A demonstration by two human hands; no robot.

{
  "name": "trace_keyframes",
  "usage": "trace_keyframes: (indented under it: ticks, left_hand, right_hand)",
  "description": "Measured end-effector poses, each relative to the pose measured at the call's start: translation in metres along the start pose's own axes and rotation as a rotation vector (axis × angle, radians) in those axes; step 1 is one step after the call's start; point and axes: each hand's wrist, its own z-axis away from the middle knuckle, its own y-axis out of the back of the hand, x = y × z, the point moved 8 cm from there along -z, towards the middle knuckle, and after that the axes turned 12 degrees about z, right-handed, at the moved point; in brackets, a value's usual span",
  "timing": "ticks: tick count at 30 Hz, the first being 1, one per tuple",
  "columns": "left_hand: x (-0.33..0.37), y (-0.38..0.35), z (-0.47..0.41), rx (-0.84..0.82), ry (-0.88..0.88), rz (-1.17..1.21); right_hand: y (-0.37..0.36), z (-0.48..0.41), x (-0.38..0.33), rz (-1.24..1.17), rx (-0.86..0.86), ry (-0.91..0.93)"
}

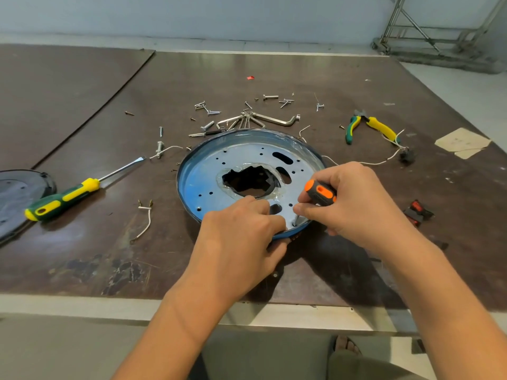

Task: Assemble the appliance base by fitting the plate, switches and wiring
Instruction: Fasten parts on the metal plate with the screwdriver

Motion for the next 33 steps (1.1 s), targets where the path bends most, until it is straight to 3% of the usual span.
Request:
trace_keyframes:
  ticks: [7, 16, 23, 27, 33]
  left_hand:
    - [-0.002, 0.0, 0.001, 0.017, 0.007, 0.021]
    - [-0.006, -0.002, 0.001, -0.002, 0.029, 0.063]
    - [-0.005, -0.002, 0.0, -0.026, 0.026, 0.068]
    - [-0.005, -0.004, 0.001, -0.049, 0.032, 0.039]
    - [-0.006, -0.004, 0.001, -0.065, 0.051, 0.035]
  right_hand:
    - [0.003, 0.003, -0.014, 0.066, -0.089, 0.189]
    - [-0.002, 0.009, -0.015, 0.013, -0.214, 0.284]
    - [-0.007, 0.008, -0.015, 0.025, -0.234, 0.281]
    - [0.004, 0.006, -0.01, -0.095, -0.172, 0.237]
    - [0.002, 0.014, -0.019, -0.157, -0.267, 0.268]
